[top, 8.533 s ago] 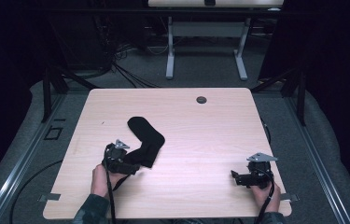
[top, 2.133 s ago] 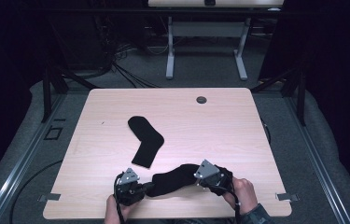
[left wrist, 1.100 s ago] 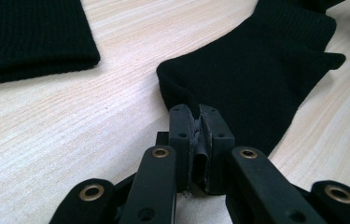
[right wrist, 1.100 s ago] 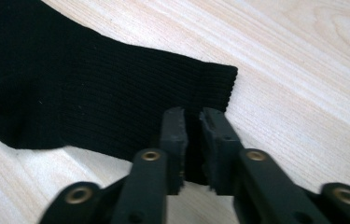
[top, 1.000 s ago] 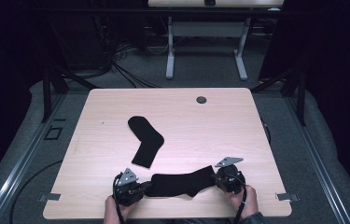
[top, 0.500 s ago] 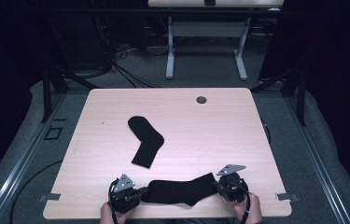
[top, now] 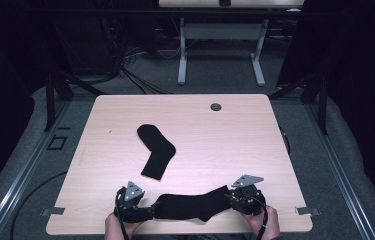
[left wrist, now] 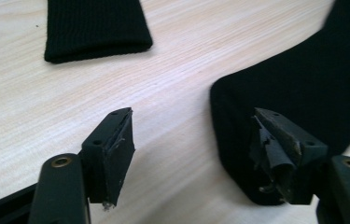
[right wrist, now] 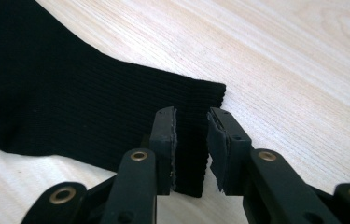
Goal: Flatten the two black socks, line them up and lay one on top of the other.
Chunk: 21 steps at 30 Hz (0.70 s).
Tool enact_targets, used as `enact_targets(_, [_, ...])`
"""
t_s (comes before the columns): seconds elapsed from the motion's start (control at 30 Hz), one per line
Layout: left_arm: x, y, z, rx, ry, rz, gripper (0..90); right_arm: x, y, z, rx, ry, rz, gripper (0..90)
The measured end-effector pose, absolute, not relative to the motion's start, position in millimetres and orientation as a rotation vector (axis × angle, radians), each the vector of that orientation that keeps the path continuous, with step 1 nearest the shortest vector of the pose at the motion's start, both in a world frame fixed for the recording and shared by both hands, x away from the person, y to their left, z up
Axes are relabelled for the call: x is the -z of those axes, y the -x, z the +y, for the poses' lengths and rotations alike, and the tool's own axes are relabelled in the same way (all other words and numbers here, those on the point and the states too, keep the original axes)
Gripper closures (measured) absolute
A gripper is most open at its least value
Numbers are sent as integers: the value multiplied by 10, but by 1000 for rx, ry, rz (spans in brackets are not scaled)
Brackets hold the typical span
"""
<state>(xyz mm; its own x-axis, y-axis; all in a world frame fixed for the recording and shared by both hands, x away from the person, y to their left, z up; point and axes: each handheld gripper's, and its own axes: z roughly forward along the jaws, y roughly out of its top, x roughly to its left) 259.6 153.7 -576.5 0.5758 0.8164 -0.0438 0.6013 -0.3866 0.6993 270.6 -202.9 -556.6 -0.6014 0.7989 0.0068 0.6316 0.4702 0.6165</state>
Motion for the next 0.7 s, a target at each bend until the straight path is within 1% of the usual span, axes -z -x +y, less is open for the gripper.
enact_targets(0.07, [5808,-2623,1505,-448,-2151,1131,302,5604,-2735,-2025,-820,-1223,2442,730])
enact_targets(0.17, [5792,-2625,1494,-448,-2168,1126,314,5638,-2748,-2038,-824,-1218,2435,753])
enact_targets(0.23, [5780,-2611,1469,-473,-2187,1115,328,5646,-2748,-2047,-822,-1209,2435,781])
enact_targets(0.5, [5796,-2618,1546,-489,-2167,1123,328,5676,-2799,-2081,-862,-1216,2432,785])
enact_targets(0.53, [5798,-2621,1551,-481,-2164,1120,327,5675,-2804,-2077,-864,-1213,2436,774])
enact_targets(0.6, [5799,-2630,1563,-469,-2158,1124,310,5672,-2818,-2070,-865,-1213,2429,665])
enact_targets(0.67, [5774,-2628,1580,-461,-2146,1115,263,5652,-2824,-2095,-911,-1210,2432,574])
enact_targets(0.7, [5754,-2626,1591,-437,-2141,1105,251,5634,-2818,-2117,-949,-1204,2420,519])
